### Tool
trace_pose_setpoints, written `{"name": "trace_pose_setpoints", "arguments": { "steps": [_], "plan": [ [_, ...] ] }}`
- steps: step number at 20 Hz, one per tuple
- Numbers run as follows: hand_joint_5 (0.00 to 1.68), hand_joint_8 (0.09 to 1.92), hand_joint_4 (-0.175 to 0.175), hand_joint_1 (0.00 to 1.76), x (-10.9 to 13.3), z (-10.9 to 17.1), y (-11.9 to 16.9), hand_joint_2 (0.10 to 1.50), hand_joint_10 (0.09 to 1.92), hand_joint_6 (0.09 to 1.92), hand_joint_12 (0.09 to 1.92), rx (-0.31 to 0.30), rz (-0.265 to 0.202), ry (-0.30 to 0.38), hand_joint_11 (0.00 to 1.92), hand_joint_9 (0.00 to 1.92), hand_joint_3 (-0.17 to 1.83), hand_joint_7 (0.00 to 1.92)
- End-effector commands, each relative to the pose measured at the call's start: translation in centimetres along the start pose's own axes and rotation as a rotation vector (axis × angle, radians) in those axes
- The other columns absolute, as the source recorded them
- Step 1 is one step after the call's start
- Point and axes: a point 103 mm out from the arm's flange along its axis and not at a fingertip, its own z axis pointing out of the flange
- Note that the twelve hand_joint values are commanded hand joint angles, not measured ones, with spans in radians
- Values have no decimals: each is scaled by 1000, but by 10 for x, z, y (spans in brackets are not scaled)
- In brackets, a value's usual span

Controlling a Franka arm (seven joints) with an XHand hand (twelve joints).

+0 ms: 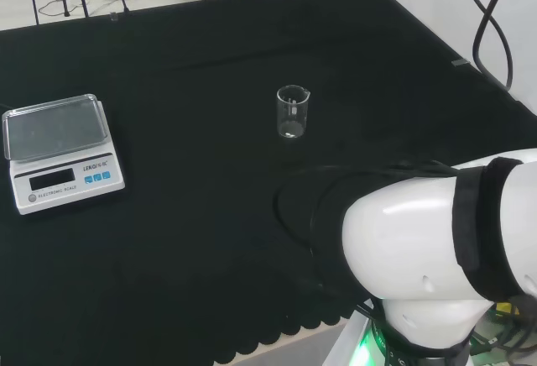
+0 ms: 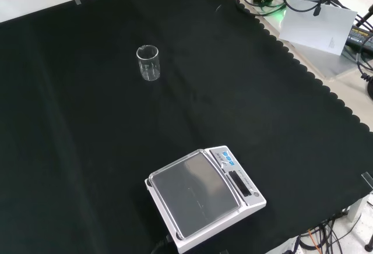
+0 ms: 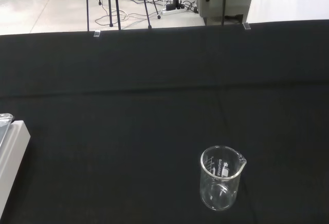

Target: Pick up the beaker.

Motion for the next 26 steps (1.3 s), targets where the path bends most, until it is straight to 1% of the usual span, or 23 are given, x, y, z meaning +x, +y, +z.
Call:
{"name": "trace_pose_setpoints", "arguments": {
  "steps": [1, 4, 7, 11, 13, 14, 17, 22, 26],
  "plan": [
    [30, 415, 72, 601, -1, 2, 4, 752, 886, 87, 1190, -10, -8, -12, 0, 5, 141, 0],
    [32, 429, 67, 589, -16, 5, 18, 771, 878, 87, 1159, -9, -29, 2, 0, 4, 149, 0],
    [30, 431, 66, 590, -31, 13, 31, 773, 877, 87, 1156, -8, -28, 9, 0, 5, 149, 0],
    [15, 400, 67, 600, -47, 37, 56, 773, 873, 87, 1151, -23, -13, 11, 0, 3, 147, 0],
    [4, 358, 69, 608, -55, 52, 72, 772, 858, 87, 1120, -29, -10, 35, 0, 0, 144, 0],
    [1, 340, 71, 611, -59, 61, 81, 772, 850, 87, 1096, -22, -12, 45, 0, 0, 141, 0],
    [0, 313, 74, 618, -63, 87, 105, 773, 835, 87, 1054, 9, -28, 43, 0, 0, 137, 0],
    [0, 288, 76, 628, -68, 126, 141, 772, 816, 87, 1032, 59, -46, 55, 0, 0, 133, 0],
    [0, 272, 78, 634, -74, 155, 163, 772, 805, 87, 1021, 99, -55, 67, 0, 0, 131, 0]
  ]
}}
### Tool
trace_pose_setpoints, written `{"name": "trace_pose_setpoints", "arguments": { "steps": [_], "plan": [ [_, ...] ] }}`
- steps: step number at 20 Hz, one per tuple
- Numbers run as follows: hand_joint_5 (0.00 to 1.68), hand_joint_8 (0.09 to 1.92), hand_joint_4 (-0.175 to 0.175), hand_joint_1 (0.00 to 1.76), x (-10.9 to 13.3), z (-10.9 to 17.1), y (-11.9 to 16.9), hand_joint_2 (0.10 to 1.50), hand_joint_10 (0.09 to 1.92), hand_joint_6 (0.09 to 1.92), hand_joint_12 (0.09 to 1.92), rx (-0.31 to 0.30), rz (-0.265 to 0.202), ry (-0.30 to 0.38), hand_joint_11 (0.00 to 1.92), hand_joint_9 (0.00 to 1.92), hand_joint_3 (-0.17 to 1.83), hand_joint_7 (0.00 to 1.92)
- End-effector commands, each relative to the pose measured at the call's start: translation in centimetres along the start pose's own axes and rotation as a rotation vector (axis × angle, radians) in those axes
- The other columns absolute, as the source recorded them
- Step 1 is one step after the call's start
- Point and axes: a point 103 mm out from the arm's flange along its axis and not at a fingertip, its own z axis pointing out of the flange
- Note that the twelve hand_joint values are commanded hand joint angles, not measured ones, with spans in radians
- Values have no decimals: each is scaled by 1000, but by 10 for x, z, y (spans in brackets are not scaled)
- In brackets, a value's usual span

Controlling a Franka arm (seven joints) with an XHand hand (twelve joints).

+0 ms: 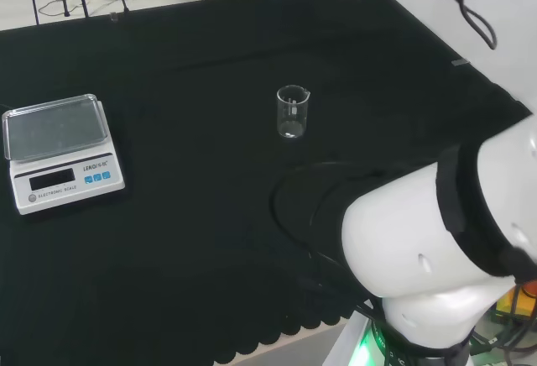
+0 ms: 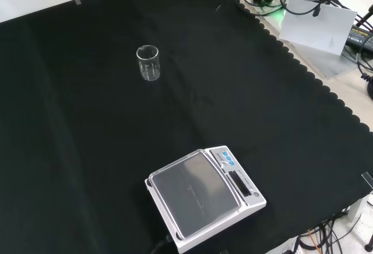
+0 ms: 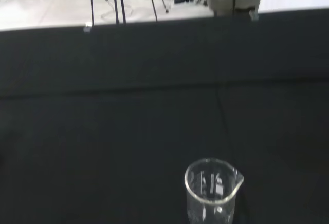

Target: Pick up the beaker.

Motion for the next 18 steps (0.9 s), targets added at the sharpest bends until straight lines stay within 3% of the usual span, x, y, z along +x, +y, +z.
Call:
{"name": "trace_pose_setpoints", "arguments": {
  "steps": [1, 8, 18],
  "plan": [
    [0, 269, 79, 634, -35, 87, 73, 772, 803, 87, 1018, 83, -21, 30, 0, 0, 131, 0],
    [0, 254, 80, 638, -45, 126, 89, 772, 791, 87, 1002, 125, -22, 64, 0, 0, 129, 0],
    [0, 211, 88, 637, -43, 179, 85, 773, 753, 87, 970, 201, -36, 111, 0, 0, 124, 0]
  ]
}}
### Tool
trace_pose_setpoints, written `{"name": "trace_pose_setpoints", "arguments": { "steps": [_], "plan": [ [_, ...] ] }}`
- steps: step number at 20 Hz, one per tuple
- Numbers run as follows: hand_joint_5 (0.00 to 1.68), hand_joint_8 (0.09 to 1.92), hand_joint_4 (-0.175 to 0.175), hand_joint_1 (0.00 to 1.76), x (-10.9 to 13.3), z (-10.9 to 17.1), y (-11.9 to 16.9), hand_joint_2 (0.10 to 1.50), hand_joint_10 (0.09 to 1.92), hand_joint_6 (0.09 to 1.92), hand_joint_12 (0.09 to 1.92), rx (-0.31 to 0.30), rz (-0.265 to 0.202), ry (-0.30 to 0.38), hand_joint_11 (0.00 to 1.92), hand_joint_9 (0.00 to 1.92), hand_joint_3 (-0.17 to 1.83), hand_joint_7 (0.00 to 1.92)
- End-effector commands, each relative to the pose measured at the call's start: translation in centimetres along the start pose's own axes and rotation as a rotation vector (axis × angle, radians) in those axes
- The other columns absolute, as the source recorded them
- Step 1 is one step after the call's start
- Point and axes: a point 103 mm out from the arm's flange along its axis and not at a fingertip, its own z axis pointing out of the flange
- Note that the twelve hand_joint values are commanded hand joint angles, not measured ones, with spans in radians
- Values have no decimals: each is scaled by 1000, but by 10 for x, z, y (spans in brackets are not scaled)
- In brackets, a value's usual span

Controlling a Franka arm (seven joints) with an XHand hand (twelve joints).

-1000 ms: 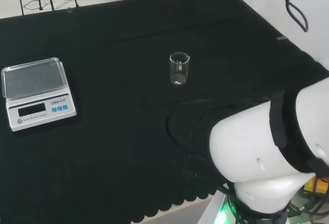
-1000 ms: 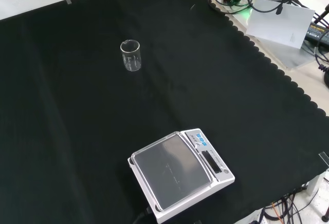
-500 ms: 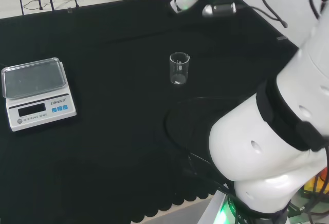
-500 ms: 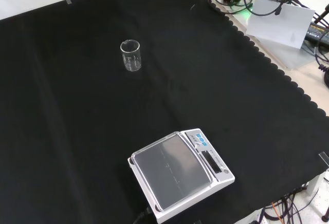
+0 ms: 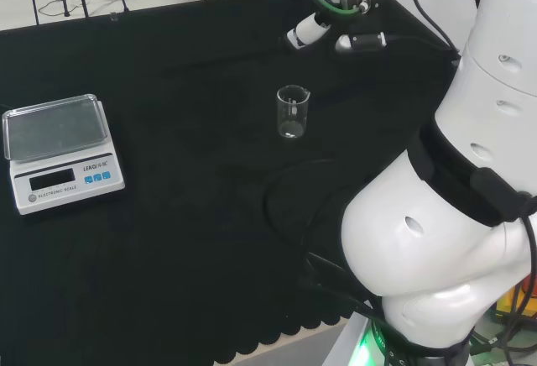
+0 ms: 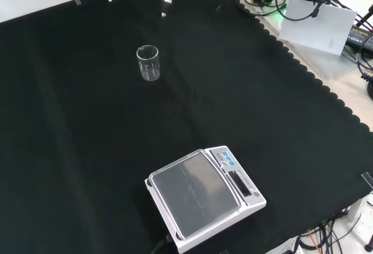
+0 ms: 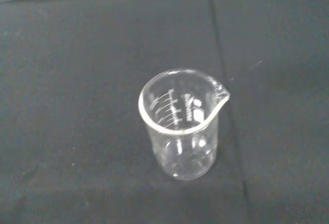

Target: Pick up the beaker.

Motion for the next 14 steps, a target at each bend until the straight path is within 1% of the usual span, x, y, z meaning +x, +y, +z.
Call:
{"name": "trace_pose_setpoints", "arguments": {
  "steps": [1, 4, 7, 14],
  "plan": [
    [0, 207, 88, 636, 7, 47, 20, 774, 749, 87, 966, 31, -43, 77, 0, 0, 123, 0],
    [0, 200, 90, 632, 14, 67, 21, 774, 736, 87, 947, 68, -55, 80, 0, 0, 120, 0],
    [0, 197, 91, 630, 19, 81, 24, 773, 731, 87, 939, 93, -61, 86, 0, 0, 118, 0],
    [0, 188, 93, 627, 28, 100, 24, 771, 725, 87, 933, 128, -79, 91, 0, 0, 116, 0]
  ]
}}
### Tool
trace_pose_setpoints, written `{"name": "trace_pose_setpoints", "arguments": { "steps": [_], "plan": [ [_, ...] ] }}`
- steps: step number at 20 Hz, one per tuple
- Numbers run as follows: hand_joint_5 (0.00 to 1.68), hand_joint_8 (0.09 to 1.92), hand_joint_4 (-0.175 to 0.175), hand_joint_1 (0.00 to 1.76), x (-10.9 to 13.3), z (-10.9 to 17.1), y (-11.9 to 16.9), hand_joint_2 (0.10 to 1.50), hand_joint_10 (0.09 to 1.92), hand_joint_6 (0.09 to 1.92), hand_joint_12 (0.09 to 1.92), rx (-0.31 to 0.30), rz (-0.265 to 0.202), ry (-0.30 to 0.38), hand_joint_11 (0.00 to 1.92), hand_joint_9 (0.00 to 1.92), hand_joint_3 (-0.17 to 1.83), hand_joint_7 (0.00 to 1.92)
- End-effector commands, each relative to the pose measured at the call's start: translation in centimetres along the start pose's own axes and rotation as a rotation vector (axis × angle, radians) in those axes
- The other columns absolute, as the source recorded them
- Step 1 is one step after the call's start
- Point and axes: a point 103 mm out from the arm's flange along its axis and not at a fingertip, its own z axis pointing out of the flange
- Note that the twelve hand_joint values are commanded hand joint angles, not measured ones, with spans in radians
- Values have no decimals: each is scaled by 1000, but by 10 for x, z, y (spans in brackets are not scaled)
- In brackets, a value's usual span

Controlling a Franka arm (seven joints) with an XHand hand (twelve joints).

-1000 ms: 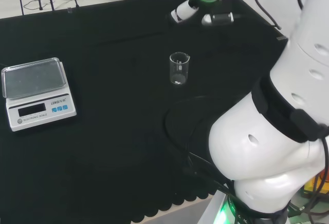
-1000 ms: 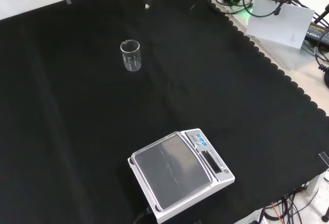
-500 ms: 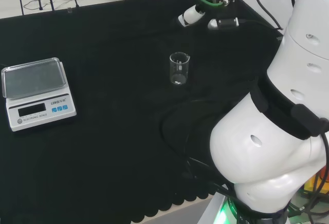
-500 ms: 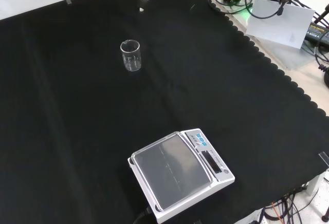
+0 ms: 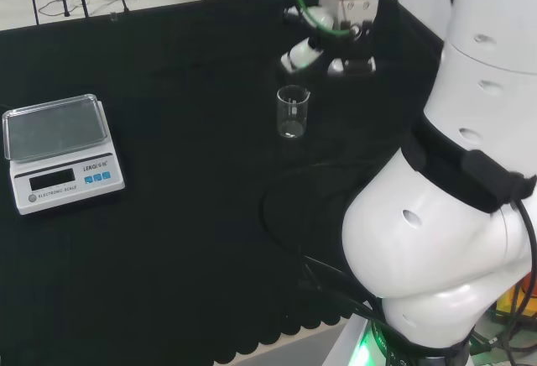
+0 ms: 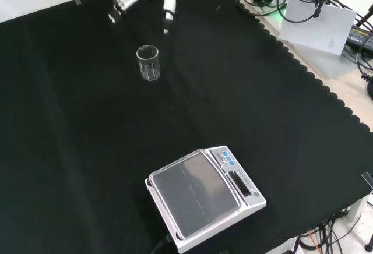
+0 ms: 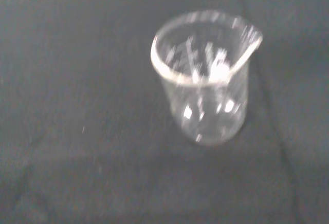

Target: Pick up the beaker.

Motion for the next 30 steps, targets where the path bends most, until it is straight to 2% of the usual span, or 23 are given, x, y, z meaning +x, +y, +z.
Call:
{"name": "trace_pose_setpoints", "arguments": {
  "steps": [1, 7, 13, 18, 26, 30],
  "plan": [
    [0, 187, 93, 627, 15, 38, 10, 771, 724, 87, 932, 53, -39, 27, 0, 0, 116, 0],
    [0, 179, 94, 625, 2, 48, 19, 771, 719, 87, 927, 80, 4, 21, 0, 0, 115, 0],
    [0, 174, 95, 624, -12, 65, 28, 772, 716, 87, 922, 119, 21, 11, 0, 0, 114, 0],
    [0, 171, 96, 624, -15, 82, 33, 772, 714, 87, 918, 145, 24, 14, 0, 0, 113, 0],
    [0, 174, 97, 637, -11, 91, 46, 775, 714, 87, 909, 164, 28, 2, 0, 0, 112, 6],
    [0, 239, 96, 674, -12, 100, 52, 788, 769, 87, 944, 183, 39, 0, 0, 0, 115, 1]
  ]
}}
